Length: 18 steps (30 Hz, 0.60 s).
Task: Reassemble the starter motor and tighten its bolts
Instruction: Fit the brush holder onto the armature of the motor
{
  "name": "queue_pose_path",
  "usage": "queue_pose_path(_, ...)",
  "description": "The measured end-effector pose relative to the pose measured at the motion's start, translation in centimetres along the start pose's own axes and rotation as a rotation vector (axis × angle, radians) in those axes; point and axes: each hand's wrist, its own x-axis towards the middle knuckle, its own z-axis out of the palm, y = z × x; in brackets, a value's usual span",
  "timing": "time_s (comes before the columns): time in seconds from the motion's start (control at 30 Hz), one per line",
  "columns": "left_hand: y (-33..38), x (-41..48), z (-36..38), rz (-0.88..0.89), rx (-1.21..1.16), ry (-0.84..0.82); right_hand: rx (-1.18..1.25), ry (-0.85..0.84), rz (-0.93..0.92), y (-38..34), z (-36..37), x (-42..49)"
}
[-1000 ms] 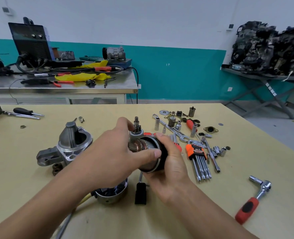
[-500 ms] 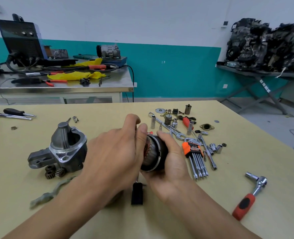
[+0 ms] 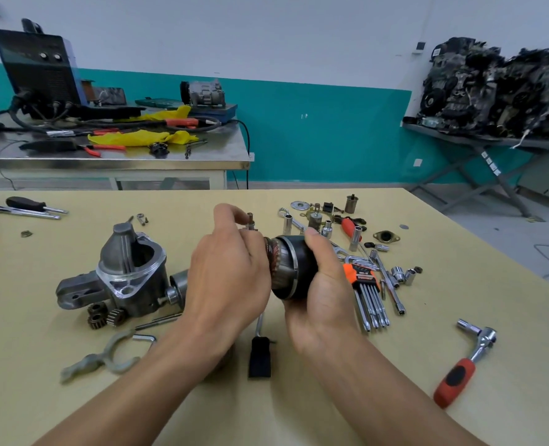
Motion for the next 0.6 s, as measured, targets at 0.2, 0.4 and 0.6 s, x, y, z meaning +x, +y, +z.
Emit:
queue_pose_path(0.2,-0.8,0.7,0.0,-0.321,-0.226,-0.025,-0.045,0.011,-0.248,0.3,0.9,0.2)
queue_pose_path(0.4,-1.1,0.8,-0.6,-0.463,-0.448,0.063,-0.049,-0.08,-0.256,0.9,3.4,0.4)
queue_pose_path(0.6,-0.9,0.6,-2.4,-0.649,-0.656,0.035,-0.138,-0.173,-0.282,1.9,5.0,0.3)
